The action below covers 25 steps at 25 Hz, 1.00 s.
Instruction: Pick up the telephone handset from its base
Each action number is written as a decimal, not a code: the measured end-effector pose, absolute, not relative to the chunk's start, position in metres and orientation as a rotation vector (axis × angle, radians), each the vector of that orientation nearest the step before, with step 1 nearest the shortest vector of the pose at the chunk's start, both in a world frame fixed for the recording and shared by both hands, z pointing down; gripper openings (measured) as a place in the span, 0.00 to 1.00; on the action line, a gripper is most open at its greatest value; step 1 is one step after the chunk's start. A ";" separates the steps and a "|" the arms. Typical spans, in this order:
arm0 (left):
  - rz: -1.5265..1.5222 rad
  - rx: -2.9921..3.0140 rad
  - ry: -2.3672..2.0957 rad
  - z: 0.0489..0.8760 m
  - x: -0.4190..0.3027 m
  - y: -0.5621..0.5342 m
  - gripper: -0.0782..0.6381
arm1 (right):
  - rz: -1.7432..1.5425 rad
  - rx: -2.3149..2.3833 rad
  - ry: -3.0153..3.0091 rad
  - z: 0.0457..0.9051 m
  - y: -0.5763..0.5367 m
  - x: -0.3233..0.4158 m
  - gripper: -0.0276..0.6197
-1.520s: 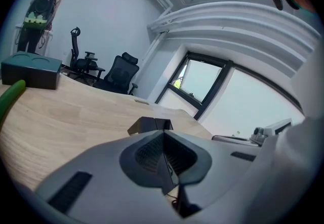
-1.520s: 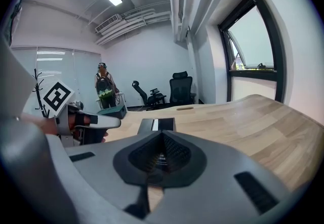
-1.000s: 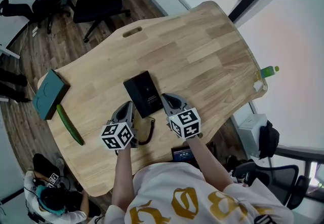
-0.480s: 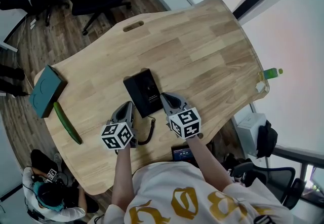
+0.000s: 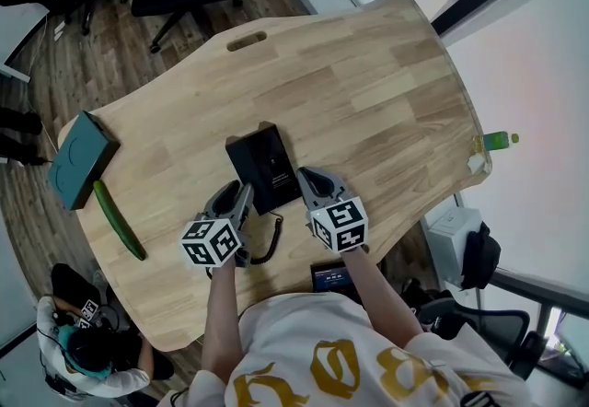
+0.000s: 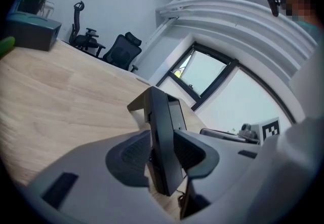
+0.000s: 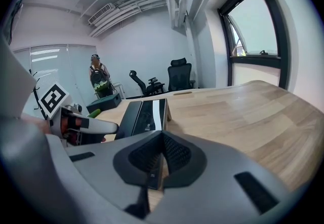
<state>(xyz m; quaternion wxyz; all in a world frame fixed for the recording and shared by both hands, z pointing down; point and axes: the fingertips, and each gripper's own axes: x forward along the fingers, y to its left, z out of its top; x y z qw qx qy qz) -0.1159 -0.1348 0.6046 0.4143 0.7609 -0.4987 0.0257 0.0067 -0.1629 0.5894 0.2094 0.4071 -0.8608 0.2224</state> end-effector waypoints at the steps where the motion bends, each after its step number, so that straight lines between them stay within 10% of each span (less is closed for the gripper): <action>1: 0.061 1.902 -1.238 0.607 -0.115 -0.135 0.30 | 0.622 1.133 -2.393 0.590 -0.163 0.007 0.05; 25: 0.025 1.903 -1.107 0.613 -0.105 -0.149 0.26 | 0.629 1.132 -2.377 0.598 -0.170 0.008 0.05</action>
